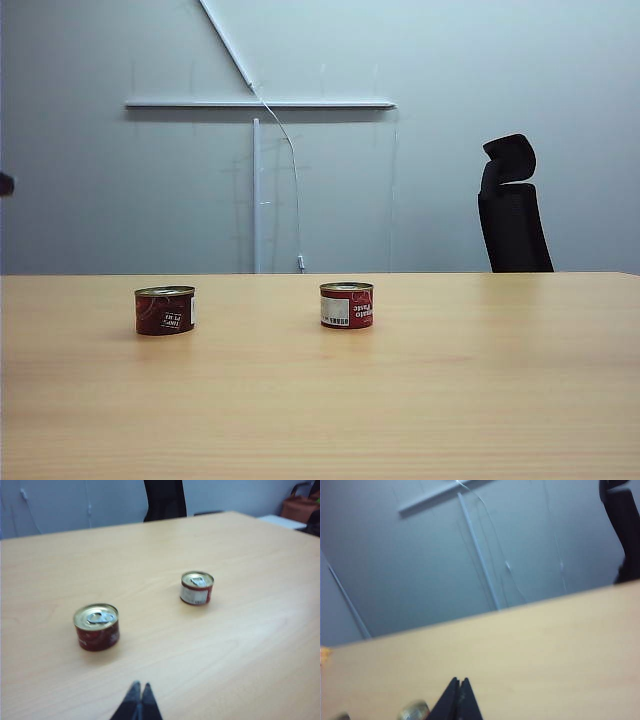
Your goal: Stack a can of tomatoes on the right onto the can of tomatoes on the left.
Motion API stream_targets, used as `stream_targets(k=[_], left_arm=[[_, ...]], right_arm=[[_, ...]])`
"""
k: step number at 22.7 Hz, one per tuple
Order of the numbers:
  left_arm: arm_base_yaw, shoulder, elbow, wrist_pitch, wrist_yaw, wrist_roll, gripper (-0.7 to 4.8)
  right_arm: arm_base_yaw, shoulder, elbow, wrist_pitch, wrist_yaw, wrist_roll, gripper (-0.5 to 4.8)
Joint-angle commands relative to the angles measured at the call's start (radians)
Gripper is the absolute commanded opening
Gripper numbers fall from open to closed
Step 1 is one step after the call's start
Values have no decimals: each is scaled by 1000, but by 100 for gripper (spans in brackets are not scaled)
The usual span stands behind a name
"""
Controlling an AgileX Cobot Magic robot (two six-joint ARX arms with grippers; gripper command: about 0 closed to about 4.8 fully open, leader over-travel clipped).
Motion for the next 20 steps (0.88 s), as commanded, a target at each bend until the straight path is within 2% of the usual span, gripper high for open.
stream_targets(k=[1, 3, 6, 7, 9, 10, 11, 15, 20], left_arm=[[-2, 70, 2, 7, 5, 0, -4], [-3, 124, 2, 8, 4, 0, -4], [-3, 153, 2, 7, 4, 0, -4], [-3, 152, 2, 8, 3, 0, -4], [-3, 152, 2, 8, 3, 0, -4], [-3, 152, 2, 8, 3, 0, -4], [-3, 152, 2, 8, 3, 0, -4], [-3, 152, 2, 8, 3, 0, -4], [-3, 152, 2, 8, 3, 0, -4]], right_arm=[[0, 61, 101, -5, 10, -1, -1], [0, 190, 180, 18, 0, -16, -1], [2, 433, 285, 43, -119, -114, 0], [12, 574, 336, 48, -191, -168, 22], [75, 790, 408, 71, -211, -243, 254], [94, 834, 422, 79, -211, -262, 312], [159, 977, 464, 111, -211, -333, 479], [314, 1317, 550, 265, -211, -502, 479], [377, 1617, 642, 458, -211, -556, 479]])
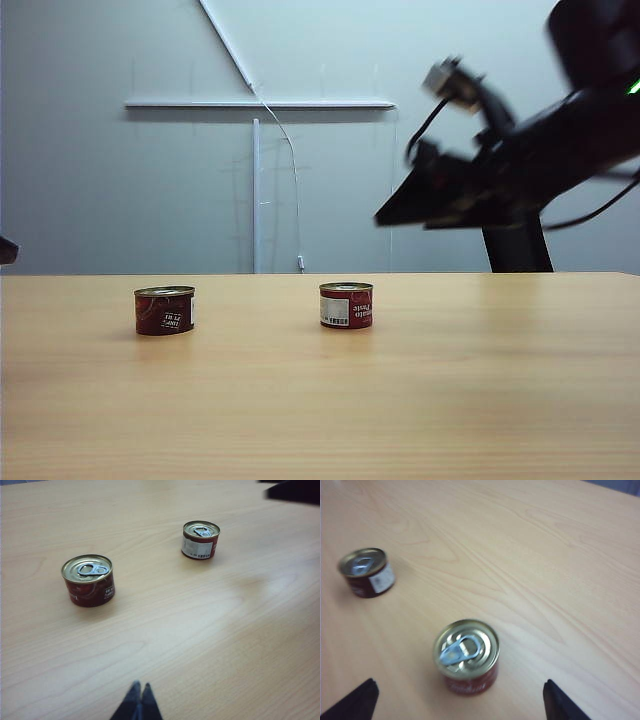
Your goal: Stack a can of tomatoes on the right onto the can of tomatoes on the left.
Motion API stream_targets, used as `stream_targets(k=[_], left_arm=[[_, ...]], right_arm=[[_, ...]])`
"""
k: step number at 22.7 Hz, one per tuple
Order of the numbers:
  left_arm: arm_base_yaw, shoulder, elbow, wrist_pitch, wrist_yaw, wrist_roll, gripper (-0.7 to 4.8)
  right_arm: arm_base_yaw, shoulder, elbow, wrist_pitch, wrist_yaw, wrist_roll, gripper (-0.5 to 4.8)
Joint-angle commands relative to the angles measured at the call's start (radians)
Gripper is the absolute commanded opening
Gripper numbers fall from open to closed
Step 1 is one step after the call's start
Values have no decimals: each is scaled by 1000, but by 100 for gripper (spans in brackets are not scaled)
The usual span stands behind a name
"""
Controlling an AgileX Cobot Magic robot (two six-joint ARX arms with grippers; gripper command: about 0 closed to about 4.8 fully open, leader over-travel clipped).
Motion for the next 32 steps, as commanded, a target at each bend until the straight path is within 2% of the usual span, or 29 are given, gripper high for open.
stream_targets(k=[1, 11, 13, 28, 29, 32], left_arm=[[-1, 0, 3, 13, 3, 0, -4], [-1, 0, 3, 13, 3, 0, -4], [-1, 0, 3, 14, 3, 0, -4], [-1, 0, 3, 13, 3, 0, -4], [-1, 0, 3, 13, 3, 0, -4], [-1, 0, 3, 13, 3, 0, -4]], right_arm=[[8, 115, 63, 87, -12, -12, 479], [82, 296, 196, 87, -5, -42, 479], [93, 312, 200, 97, 54, -42, 479], [103, 385, 250, 102, 79, -37, 479], [103, 385, 250, 100, 104, -36, 479], [103, 385, 250, 67, 116, -36, 448]])
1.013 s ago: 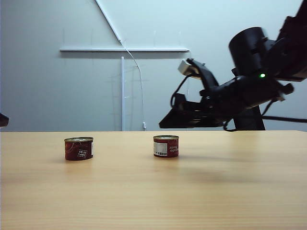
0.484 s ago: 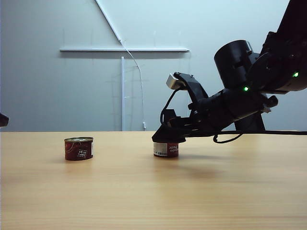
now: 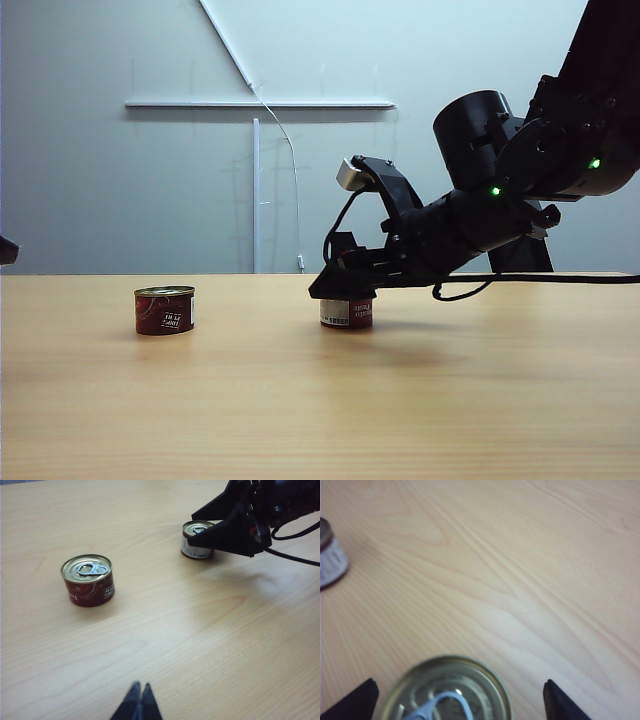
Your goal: Stack a can of tomatoes on the right onto the can of tomatoes on the left.
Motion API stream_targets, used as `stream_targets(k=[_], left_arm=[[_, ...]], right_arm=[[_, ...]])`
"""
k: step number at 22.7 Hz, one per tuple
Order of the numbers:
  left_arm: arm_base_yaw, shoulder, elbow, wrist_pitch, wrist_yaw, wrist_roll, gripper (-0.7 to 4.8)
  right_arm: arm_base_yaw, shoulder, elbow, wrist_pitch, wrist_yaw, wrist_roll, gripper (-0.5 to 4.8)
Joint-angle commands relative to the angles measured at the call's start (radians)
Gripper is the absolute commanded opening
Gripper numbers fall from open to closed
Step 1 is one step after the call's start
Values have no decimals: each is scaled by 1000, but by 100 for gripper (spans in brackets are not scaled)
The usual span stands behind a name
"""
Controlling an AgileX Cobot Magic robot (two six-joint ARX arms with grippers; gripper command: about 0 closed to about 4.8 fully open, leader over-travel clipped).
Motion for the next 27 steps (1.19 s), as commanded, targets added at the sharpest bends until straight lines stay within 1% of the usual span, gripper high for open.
stream_targets(k=[1, 3, 4, 8, 9, 12, 16, 19, 20, 24, 27], left_arm=[[-1, 0, 3, 13, 3, 0, -4], [-1, 0, 3, 13, 3, 0, -4], [-1, 0, 3, 13, 3, 0, -4], [-1, 0, 3, 13, 3, 0, -4], [-1, 0, 3, 13, 3, 0, -4], [-1, 0, 3, 13, 3, 0, -4], [-1, 0, 3, 13, 3, 0, -4], [-1, 0, 3, 13, 3, 0, -4], [-1, 0, 3, 13, 3, 0, -4], [-1, 0, 3, 14, 3, 0, -4], [-1, 0, 3, 13, 3, 0, -4]], right_arm=[[1, -3, 3, -32, 16, 2, 448], [1, -3, 3, -58, 16, 2, 447], [1, -3, 3, -64, 16, 2, 435], [2, -5, 3, -59, 15, 3, 176], [9, -5, 3, -48, 16, 4, 131], [49, -8, 27, -35, 4, 6, 114], [114, -8, 82, -38, -38, 6, 113], [194, -6, 171, -90, -32, 5, 114], [225, 3, 211, -110, -11, 4, 114], [272, 62, 314, -117, 2, 4, 116], [283, 110, 370, -131, 1, 5, 116]])
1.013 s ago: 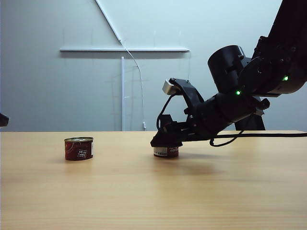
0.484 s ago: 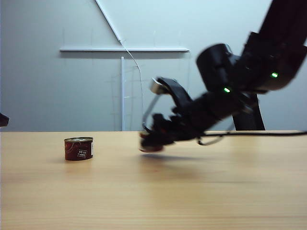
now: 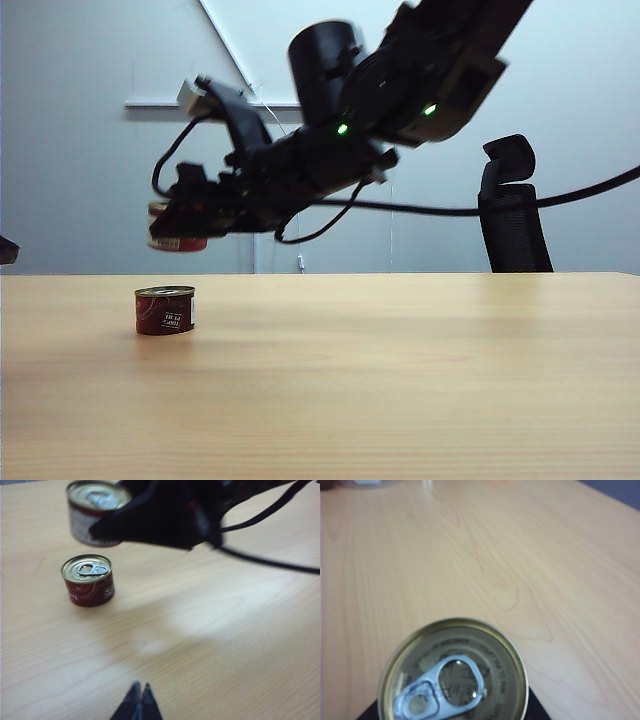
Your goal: Stack a can of tomatoes on the right onto the can of tomatoes on the left.
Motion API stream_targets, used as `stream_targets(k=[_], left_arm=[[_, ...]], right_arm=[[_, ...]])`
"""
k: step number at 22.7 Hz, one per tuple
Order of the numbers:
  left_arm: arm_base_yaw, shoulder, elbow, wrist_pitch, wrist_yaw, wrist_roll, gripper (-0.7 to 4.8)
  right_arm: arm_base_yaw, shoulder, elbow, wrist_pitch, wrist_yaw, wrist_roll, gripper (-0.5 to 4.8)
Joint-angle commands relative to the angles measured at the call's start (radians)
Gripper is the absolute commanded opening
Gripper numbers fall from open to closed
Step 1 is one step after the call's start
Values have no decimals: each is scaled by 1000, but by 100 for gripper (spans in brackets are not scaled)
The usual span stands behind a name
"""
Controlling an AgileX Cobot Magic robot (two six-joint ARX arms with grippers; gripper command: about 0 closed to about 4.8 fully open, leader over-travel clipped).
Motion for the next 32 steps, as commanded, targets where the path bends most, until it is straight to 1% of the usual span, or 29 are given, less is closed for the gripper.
stream_targets(k=[1, 6, 10, 12, 17, 20, 21, 32], left_arm=[[-1, 0, 3, 13, 3, 0, -4], [-1, 0, 3, 13, 3, 0, -4], [-1, 0, 3, 13, 3, 0, -4], [-1, 0, 3, 13, 3, 0, -4], [-1, -2, 3, 13, 3, 0, -4], [-1, -3, 3, 13, 3, 0, -4], [-1, -3, 3, 13, 3, 0, -4], [-1, -3, 3, 13, 3, 0, -4]], right_arm=[[10, 37, 63, -7, 2, 3, 116], [17, 79, 124, -58, 27, 3, 116], [21, 82, 127, -80, 29, 3, 116], [21, 82, 127, -104, 52, -1, 116], [21, 82, 127, -97, 54, -1, 118], [22, 82, 127, -100, 47, -1, 195], [23, 82, 127, -100, 43, -1, 203], [24, 82, 127, -98, 43, 0, 203]])
